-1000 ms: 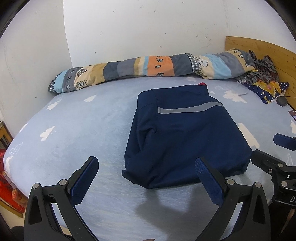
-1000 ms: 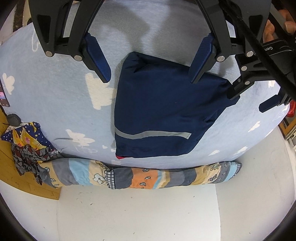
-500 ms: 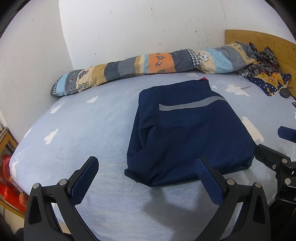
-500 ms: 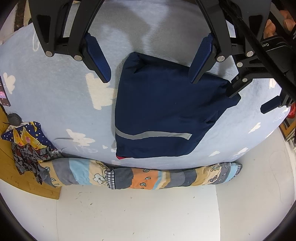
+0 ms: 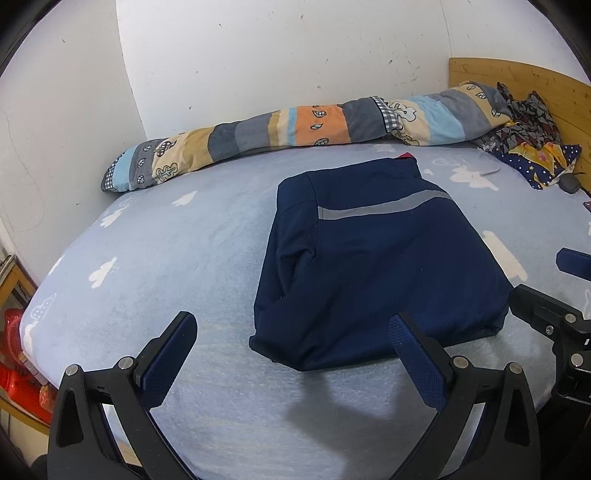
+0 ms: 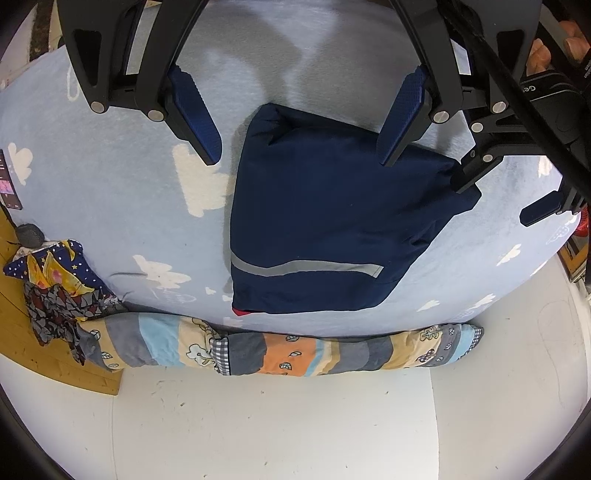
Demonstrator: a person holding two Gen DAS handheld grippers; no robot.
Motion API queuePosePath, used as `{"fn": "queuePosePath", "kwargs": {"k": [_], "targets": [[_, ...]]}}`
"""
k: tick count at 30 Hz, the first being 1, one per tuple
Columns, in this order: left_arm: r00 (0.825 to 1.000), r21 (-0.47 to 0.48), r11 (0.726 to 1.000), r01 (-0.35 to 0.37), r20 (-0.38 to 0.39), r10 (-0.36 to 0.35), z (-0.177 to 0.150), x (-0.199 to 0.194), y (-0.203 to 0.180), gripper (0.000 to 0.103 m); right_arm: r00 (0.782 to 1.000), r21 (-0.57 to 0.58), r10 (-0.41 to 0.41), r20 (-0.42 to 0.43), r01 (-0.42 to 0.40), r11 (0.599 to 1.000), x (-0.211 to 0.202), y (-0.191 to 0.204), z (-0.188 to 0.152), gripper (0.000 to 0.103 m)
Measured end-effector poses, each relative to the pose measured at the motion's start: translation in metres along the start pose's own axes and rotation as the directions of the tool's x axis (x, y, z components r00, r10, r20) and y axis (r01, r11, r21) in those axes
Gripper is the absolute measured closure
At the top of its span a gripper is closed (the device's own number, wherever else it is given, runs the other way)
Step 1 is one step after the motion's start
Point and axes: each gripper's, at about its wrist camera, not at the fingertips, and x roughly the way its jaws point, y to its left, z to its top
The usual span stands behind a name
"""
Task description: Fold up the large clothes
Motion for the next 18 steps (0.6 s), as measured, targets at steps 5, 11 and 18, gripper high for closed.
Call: {"fn": "queuePosePath", "kwargs": {"k": [5, 11, 18], "targets": [[1.000, 0.001, 1.000, 0.003, -0.003, -0.003, -0.001, -0.001, 0.001, 0.000, 1.000, 0.001, 0.000, -0.002, 0.000, 1.000, 0.000, 0.001, 0.000, 0.014], [0.999, -0.011, 0.999, 0.031, -0.017, -0.031, -0.001, 0.001, 0.004, 0.000, 1.000, -0.001, 0.001, -0.001, -0.001, 1.000, 0.000, -0.001, 0.000, 0.014], [0.992, -0.066, 0.991, 0.112, -0.048, -0.116, -0.001, 0.004, 0.013, 0.000, 1.000, 0.011, -0.003, 0.006, 0.003, 1.000, -0.001, -0.005, 0.000, 0.014]]}}
